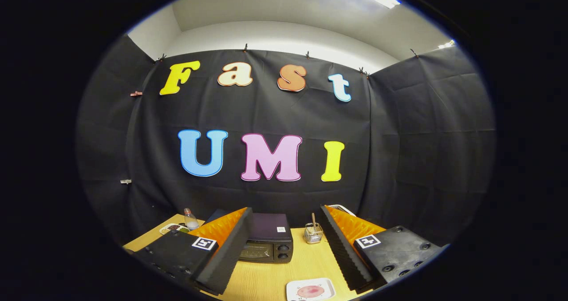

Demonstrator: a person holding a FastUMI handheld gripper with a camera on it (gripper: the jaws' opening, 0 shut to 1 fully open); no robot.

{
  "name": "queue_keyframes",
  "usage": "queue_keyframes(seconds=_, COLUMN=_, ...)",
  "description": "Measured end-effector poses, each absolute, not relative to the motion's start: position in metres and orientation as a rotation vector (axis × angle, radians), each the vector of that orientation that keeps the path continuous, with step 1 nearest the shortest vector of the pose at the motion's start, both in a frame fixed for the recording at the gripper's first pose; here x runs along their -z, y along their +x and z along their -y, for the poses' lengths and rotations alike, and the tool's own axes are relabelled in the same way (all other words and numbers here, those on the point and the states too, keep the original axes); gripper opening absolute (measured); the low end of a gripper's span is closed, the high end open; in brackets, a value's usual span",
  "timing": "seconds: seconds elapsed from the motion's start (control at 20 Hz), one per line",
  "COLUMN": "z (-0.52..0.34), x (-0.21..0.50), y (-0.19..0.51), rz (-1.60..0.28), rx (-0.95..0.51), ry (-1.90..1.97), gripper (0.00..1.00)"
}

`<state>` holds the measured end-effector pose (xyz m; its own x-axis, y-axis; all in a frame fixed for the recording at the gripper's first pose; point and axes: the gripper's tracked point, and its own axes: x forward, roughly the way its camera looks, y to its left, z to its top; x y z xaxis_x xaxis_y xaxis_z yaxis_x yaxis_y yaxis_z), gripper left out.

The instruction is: Open the toaster oven, put the food inside, and close the toaster oven door.

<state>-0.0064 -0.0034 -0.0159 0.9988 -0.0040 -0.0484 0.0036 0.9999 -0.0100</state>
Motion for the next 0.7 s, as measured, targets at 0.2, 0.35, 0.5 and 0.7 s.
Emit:
queue_keyframes(seconds=0.2, z=-0.006, x=0.020, y=-0.008, rz=-0.063, rx=-0.006, ry=-0.004, gripper=0.97)
queue_keyframes(seconds=0.35, z=-0.013, x=0.021, y=-0.012, rz=-0.064, rx=-0.007, ry=-0.006, gripper=0.97)
queue_keyframes(seconds=0.5, z=-0.019, x=0.021, y=-0.016, rz=-0.065, rx=-0.007, ry=-0.019, gripper=0.97)
queue_keyframes(seconds=0.7, z=-0.028, x=0.023, y=-0.020, rz=-0.068, rx=-0.003, ry=-0.012, gripper=0.97)
